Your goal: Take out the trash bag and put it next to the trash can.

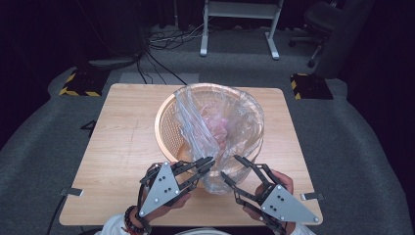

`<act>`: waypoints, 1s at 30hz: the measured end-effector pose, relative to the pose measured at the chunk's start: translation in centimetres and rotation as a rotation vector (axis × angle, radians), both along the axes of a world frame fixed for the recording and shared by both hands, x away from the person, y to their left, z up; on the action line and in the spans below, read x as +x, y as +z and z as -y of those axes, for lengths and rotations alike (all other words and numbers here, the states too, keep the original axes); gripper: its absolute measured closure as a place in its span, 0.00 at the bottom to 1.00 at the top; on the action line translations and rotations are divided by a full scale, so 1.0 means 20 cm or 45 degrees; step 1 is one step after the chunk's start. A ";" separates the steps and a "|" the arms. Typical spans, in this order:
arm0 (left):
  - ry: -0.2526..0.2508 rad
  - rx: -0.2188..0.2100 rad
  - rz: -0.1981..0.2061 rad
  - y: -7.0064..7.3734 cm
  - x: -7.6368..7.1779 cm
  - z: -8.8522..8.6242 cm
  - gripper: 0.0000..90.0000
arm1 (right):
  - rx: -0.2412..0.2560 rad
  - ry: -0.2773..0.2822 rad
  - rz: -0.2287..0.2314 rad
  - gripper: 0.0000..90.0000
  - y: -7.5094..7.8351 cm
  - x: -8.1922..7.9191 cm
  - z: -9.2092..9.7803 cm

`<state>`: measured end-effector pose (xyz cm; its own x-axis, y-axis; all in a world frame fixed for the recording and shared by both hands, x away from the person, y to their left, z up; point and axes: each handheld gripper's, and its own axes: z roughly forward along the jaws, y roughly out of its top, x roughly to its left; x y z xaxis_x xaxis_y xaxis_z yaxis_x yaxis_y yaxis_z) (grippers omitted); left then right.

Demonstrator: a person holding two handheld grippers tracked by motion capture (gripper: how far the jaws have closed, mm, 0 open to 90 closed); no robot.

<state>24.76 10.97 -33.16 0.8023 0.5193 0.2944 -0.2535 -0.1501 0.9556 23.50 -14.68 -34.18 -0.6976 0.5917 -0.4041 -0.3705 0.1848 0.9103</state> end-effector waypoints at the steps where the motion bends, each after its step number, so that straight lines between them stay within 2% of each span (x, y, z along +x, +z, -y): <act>1: 0.009 -0.004 0.008 0.00 0.00 0.00 0.94 | -0.016 0.024 -0.012 0.54 0.01 -0.01 -0.01; 4: 0.003 -0.008 0.006 0.01 -0.01 0.00 0.93 | -0.086 0.079 -0.022 0.47 0.02 -0.04 -0.06; 6: -0.022 -0.010 -0.001 0.01 0.00 0.00 0.93 | -0.157 0.088 -0.051 0.42 0.02 -0.04 -0.11; 7: -0.036 -0.010 -0.009 0.01 0.00 0.01 0.94 | -0.164 0.096 -0.049 0.42 0.02 -0.05 -0.13; 8: -0.021 -0.003 0.004 0.01 -0.01 0.01 0.96 | -0.181 0.081 -0.039 0.43 0.01 -0.04 -0.15; 9: -0.051 0.008 0.003 0.02 0.00 0.02 0.93 | -0.184 0.035 -0.014 0.46 0.01 -0.04 -0.16; 10: -0.061 0.002 0.000 0.02 0.00 0.02 0.91 | -0.174 0.031 -0.001 0.52 0.00 -0.04 -0.16; 11: -0.066 -0.004 0.005 0.02 -0.01 0.01 0.88 | -0.171 0.008 0.014 0.62 0.00 -0.04 -0.16; 12: -0.063 -0.022 0.011 0.02 -0.01 0.01 0.83 | -0.193 -0.032 0.041 0.66 0.00 -0.03 -0.17; 14: -0.096 -0.057 0.017 0.02 -0.01 -0.03 0.64 | -0.204 -0.082 0.055 0.75 0.00 -0.03 -0.16; 16: -0.093 -0.069 0.047 0.01 -0.02 -0.07 0.56 | -0.199 -0.095 0.086 0.82 -0.01 -0.03 -0.15; 18: -0.104 -0.054 0.070 0.00 -0.02 -0.13 0.51 | -0.167 -0.073 0.077 0.94 0.00 -0.04 -0.12; 20: -0.026 -0.028 0.085 -0.01 -0.02 -0.17 0.51 | -0.159 -0.062 0.068 0.99 0.01 -0.05 -0.10; 22: -0.033 -0.037 0.041 -0.03 0.01 -0.20 0.53 | -0.141 -0.080 0.067 1.00 0.01 -0.04 -0.08; 24: -0.009 -0.012 0.025 -0.04 0.03 -0.22 0.55 | -0.070 -0.080 0.051 1.00 0.01 -0.04 -0.04; 27: -0.025 0.010 0.009 -0.07 0.05 -0.22 0.59 | 0.030 -0.100 0.046 1.00 0.03 -0.03 0.01; 30: 0.017 0.056 0.052 -0.08 0.04 -0.20 0.65 | 0.128 -0.153 0.027 1.00 0.02 0.00 0.07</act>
